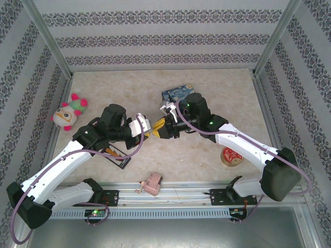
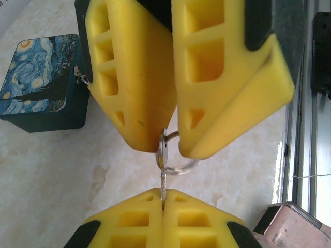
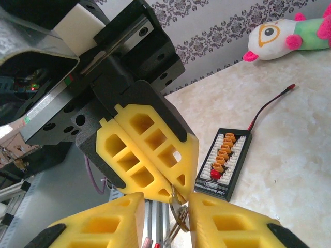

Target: Unlock the padlock with the key

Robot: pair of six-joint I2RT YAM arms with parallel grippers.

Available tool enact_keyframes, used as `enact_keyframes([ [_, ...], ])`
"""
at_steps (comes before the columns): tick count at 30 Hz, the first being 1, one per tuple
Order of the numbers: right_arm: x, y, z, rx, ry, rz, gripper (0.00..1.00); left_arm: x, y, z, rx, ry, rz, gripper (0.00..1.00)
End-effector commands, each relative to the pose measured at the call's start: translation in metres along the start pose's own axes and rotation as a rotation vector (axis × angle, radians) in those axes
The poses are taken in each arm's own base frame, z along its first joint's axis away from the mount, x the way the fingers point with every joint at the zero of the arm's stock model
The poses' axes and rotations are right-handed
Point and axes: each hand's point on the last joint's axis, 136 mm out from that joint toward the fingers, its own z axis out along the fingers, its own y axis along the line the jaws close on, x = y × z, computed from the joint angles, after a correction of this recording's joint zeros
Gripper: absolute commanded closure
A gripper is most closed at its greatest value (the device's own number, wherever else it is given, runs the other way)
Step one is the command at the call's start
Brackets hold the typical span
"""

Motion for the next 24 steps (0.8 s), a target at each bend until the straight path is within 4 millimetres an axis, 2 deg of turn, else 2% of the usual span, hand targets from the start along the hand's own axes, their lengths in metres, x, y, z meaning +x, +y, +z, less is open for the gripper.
enact_keyframes([
  [1,0.004,0.001,0.004,-0.011,0.01,-0.023,0.72,-0.003,-0.001,-0.003,0.006,-0.022,-0.008,1.0],
  [8,0.009,-0.004,0.007,-0.013,0.022,-0.007,0.78,-0.004,-0.002,-0.006,0.008,-0.024,-0.012,1.0],
  [15,0.011,-0.01,0.005,0.009,0.018,0.004,1.0,-0.006,-0.002,-0.009,-0.006,-0.046,-0.017,1.0],
  [19,0.012,-0.012,0.002,0.003,0.003,0.031,1.0,-0.012,-0.002,-0.014,-0.014,-0.08,-0.039,1.0],
  [21,0.012,-0.015,0.0,0.012,-0.007,0.042,1.0,-0.017,-0.002,-0.018,-0.028,-0.111,-0.053,0.86],
  [24,0.011,-0.024,-0.007,0.045,-0.032,0.075,1.0,-0.027,0.0,-0.026,-0.057,-0.176,-0.073,0.56],
])
